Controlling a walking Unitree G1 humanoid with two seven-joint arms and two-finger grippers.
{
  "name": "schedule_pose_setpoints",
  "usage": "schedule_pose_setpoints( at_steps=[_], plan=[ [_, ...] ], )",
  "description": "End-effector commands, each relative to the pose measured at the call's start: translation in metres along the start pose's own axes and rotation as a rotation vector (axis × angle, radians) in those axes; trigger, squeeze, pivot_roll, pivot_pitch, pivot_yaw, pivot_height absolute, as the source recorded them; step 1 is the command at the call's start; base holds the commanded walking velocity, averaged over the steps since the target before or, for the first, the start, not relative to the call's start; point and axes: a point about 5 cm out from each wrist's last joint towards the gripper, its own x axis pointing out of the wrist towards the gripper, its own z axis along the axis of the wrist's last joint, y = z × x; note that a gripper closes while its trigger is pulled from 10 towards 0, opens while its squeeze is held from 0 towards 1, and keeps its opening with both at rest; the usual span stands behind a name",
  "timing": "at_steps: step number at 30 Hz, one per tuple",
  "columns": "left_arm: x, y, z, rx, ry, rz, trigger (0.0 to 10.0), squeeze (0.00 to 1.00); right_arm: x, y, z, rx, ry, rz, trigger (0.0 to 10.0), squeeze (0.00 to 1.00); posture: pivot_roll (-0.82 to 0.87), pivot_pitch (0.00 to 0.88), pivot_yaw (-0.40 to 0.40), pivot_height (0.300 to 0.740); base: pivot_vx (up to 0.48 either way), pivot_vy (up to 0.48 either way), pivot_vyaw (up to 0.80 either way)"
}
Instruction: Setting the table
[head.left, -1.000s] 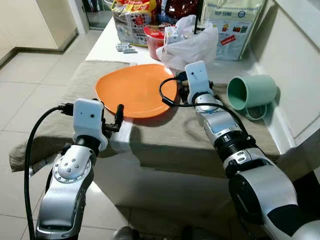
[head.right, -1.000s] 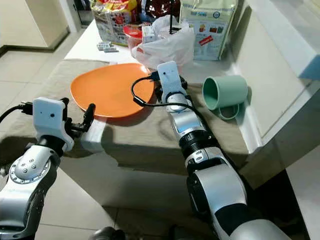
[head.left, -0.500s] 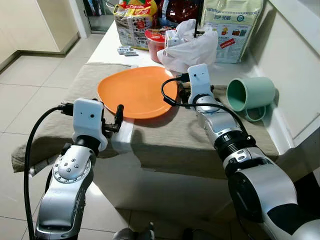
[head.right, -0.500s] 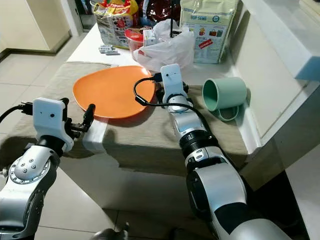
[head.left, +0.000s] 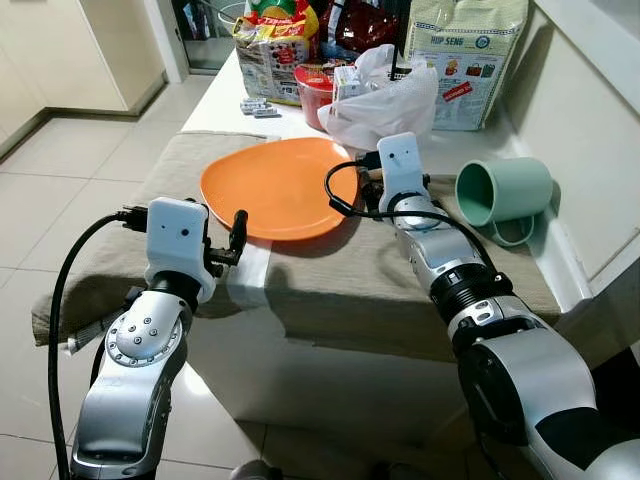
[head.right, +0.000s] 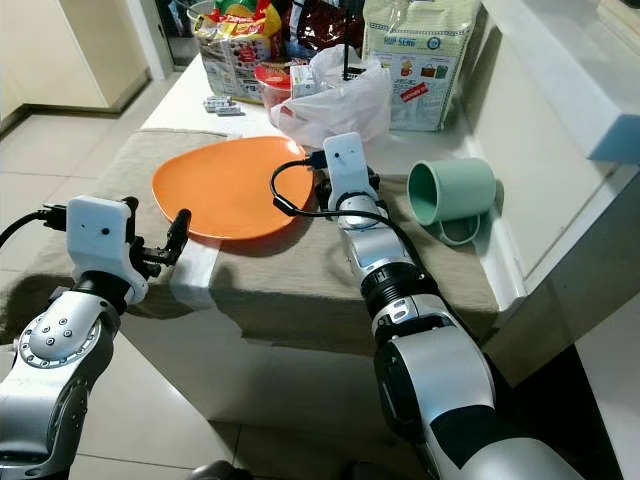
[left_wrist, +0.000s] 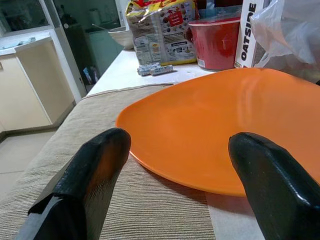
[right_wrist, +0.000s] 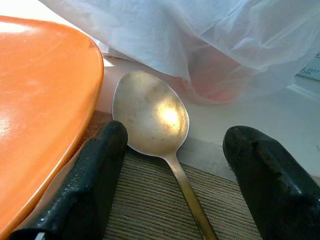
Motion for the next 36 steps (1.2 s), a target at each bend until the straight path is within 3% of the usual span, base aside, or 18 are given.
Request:
schedule_pose_setpoints(
  at_steps=[1,18,19,20,34,35,36],
  plan=[
    [-0.002,0.000,0.003,0.008,-0.009,-0.002,10.0,0.00,-0.011,0.009,-0.072,0.008,0.300,0.041,10.0,0.00,0.04,0.106,0.052,0.740,0.000,0.000,0.00],
    [-0.003,0.001,0.002,0.014,-0.007,-0.003,10.0,0.00,-0.018,0.013,-0.093,0.047,0.389,0.067,10.0,0.00,0.04,0.094,0.048,0.740,0.000,0.000,0.00],
    [-0.003,0.001,0.002,0.014,-0.008,-0.004,10.0,0.00,-0.018,0.013,-0.094,0.049,0.393,0.068,4.7,0.00,0.04,0.094,0.048,0.740,0.000,0.000,0.00],
    [-0.003,0.001,0.002,0.014,-0.008,-0.004,10.0,0.00,-0.019,0.013,-0.095,0.050,0.396,0.069,0.0,0.00,0.04,0.092,0.048,0.740,0.000,0.000,0.00],
    [-0.004,0.000,0.003,0.015,-0.010,-0.008,10.0,0.00,-0.021,0.015,-0.101,0.071,0.417,0.087,0.0,0.00,0.04,0.091,0.047,0.740,0.000,0.000,0.00],
    [-0.004,0.000,0.003,0.015,-0.010,-0.008,10.0,0.00,-0.021,0.016,-0.101,0.071,0.418,0.098,0.0,0.27,0.04,0.093,0.048,0.740,0.000,0.000,0.00],
    [-0.004,0.000,0.003,0.015,-0.010,-0.008,10.0,0.00,-0.021,0.017,-0.101,0.073,0.420,0.106,0.0,0.36,0.04,0.093,0.048,0.740,0.000,0.000,0.00]
  ],
)
